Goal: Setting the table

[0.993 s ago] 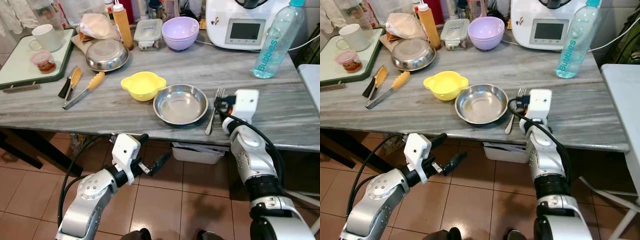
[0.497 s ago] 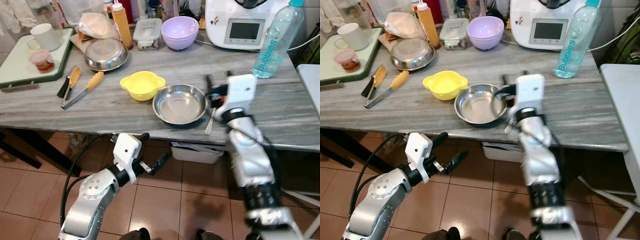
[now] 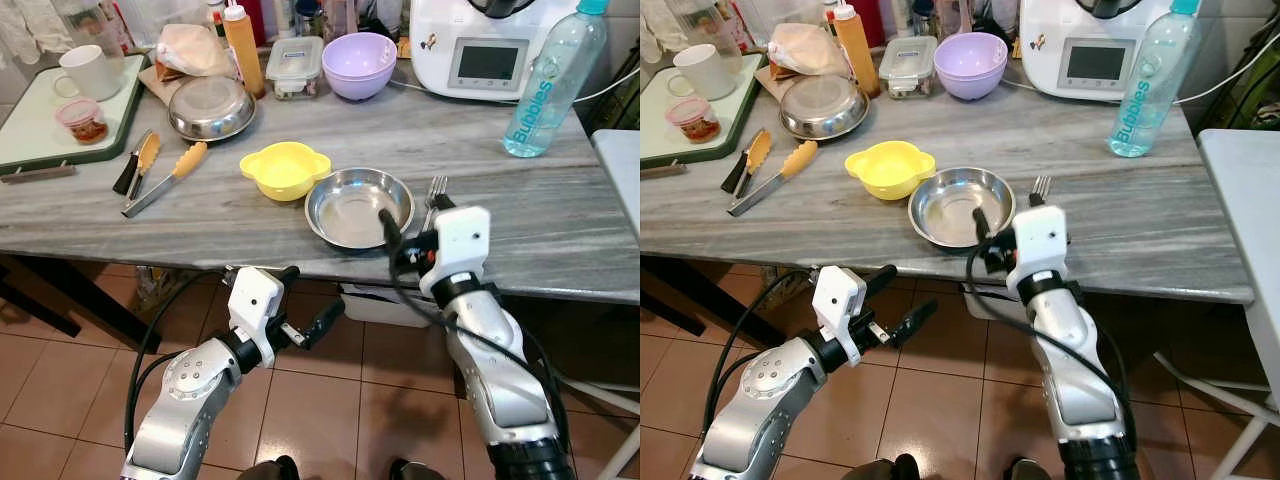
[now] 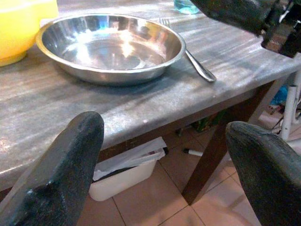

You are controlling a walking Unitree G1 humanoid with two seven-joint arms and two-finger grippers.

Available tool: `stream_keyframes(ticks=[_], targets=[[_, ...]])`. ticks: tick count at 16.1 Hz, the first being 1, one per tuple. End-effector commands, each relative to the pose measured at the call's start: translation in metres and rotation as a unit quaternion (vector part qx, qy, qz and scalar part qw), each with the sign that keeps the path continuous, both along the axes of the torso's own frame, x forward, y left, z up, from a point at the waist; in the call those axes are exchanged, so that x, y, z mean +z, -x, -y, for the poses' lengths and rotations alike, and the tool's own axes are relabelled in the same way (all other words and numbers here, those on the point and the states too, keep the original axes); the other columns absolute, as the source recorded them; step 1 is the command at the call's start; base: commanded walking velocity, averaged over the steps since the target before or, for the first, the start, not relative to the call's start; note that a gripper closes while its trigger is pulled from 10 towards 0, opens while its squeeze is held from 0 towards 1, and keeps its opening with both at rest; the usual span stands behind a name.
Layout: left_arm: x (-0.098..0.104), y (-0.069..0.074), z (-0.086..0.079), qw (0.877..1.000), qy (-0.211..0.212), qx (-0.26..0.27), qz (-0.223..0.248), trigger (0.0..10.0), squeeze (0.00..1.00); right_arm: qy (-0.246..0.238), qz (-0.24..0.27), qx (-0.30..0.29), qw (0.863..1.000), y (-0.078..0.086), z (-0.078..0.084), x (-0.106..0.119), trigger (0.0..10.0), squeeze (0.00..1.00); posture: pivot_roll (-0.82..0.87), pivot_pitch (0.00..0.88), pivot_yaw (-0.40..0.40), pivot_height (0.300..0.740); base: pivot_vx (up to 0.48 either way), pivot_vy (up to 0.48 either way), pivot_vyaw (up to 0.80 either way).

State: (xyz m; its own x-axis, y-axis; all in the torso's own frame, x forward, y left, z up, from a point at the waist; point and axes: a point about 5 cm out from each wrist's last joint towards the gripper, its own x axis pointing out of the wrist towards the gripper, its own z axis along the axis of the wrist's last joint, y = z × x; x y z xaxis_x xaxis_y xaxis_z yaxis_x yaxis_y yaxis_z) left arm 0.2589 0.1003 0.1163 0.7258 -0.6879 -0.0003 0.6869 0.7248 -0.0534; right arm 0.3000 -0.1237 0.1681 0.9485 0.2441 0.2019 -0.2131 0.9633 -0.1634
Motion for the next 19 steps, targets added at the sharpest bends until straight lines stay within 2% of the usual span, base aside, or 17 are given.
stream_keyframes(ticks=[1,3,8,10,14,17,19], targets=[[-0.002,0.0,-0.002,1.0,-0.006,0.004,0.0,10.0,0.0,0.004,0.009,0.008,1.0,0.004,-0.005,0.004,10.0,1.0,-0.03,0.151,0.085,0.74,0.0,0.0,0.0],[-0.003,-0.001,-0.001,1.0,-0.005,0.008,0.002,10.0,0.0,0.012,0.004,0.019,1.0,0.013,-0.005,0.002,10.0,1.0,-0.04,0.146,0.08,0.74,0.0,0.0,0.0],[-0.006,-0.003,-0.001,1.0,-0.003,0.011,0.0,10.0,0.0,0.012,-0.063,0.092,0.994,0.03,-0.012,-0.02,10.0,1.0,-0.05,0.145,0.074,0.74,0.0,0.0,0.0],[-0.007,-0.002,-0.001,1.0,-0.003,0.011,-0.001,10.0,0.0,0.022,-0.076,0.105,0.991,0.032,-0.014,-0.026,10.0,1.0,-0.05,0.144,0.075,0.74,0.0,0.0,0.0],[-0.008,-0.003,-0.001,1.0,-0.003,0.01,-0.002,10.0,0.0,0.007,-0.116,0.125,0.985,0.032,-0.016,-0.036,10.0,1.0,-0.05,0.144,0.073,0.74,0.0,0.0,0.0],[-0.006,-0.002,-0.002,1.0,-0.002,0.007,0.002,10.0,0.0,-0.006,-0.128,0.114,0.985,0.032,-0.013,-0.041,10.0,1.0,-0.04,0.142,0.076,0.74,0.0,0.0,0.0],[-0.004,-0.001,-0.004,1.0,0.014,-0.001,0.0,10.0,0.0,-0.004,-0.129,0.105,0.986,0.03,-0.01,-0.042,10.0,1.0,-0.04,0.143,0.077,0.74,0.0,0.0,0.0]])
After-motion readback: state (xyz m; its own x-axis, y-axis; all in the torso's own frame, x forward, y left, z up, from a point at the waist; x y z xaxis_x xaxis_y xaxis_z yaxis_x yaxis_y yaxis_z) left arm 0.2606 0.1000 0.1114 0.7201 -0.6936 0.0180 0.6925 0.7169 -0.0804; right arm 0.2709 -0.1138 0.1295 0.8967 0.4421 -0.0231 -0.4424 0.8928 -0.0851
